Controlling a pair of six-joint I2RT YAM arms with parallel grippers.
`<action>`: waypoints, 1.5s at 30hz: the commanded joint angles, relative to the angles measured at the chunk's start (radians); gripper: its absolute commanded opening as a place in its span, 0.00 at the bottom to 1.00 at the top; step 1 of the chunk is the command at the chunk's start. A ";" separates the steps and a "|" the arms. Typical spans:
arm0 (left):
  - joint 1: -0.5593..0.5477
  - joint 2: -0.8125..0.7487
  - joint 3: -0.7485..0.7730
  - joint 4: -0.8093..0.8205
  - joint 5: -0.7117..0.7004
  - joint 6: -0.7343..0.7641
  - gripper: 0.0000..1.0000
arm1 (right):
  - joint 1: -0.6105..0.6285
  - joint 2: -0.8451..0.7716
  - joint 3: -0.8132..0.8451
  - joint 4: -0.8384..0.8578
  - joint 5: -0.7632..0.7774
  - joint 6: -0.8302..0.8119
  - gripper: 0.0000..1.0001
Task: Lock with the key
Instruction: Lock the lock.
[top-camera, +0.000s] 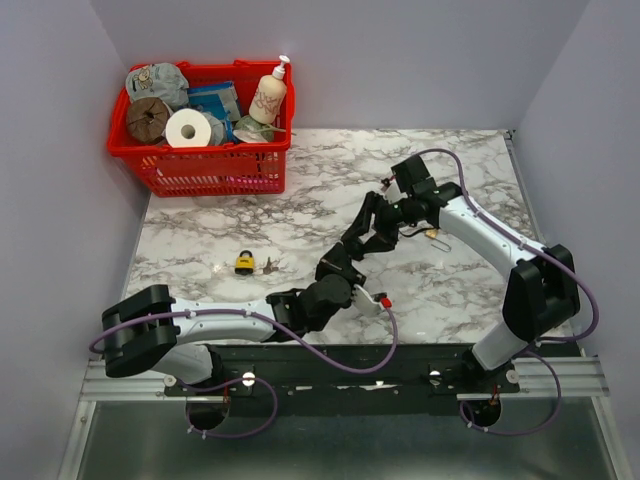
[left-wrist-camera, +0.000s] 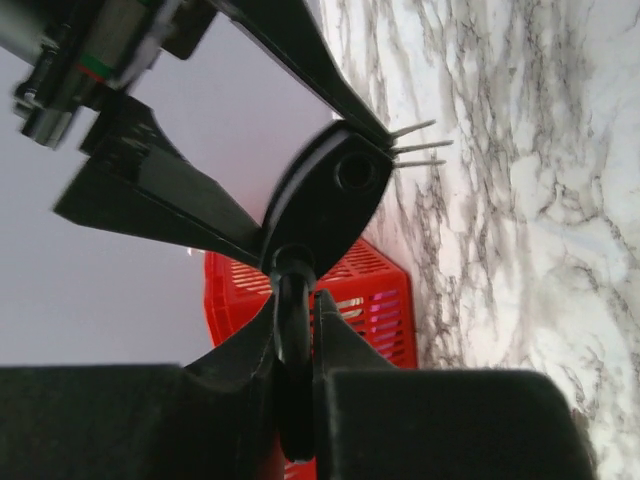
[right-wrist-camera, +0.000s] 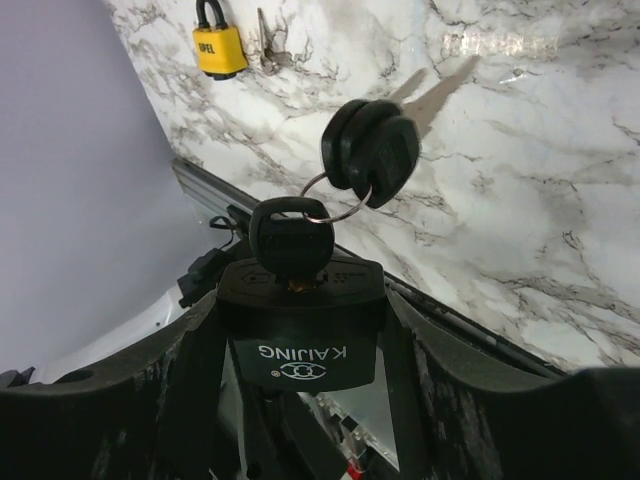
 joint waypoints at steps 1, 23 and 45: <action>0.014 0.008 -0.010 0.037 -0.023 0.020 0.05 | 0.007 -0.053 -0.013 0.050 -0.096 0.038 0.01; 0.056 -0.295 0.199 -0.355 0.234 -0.406 0.00 | -0.156 -0.111 0.102 0.039 -0.173 -0.329 1.00; 0.264 -0.486 0.340 -0.497 0.951 -0.867 0.00 | -0.193 -0.600 -0.171 0.168 -0.662 -1.304 1.00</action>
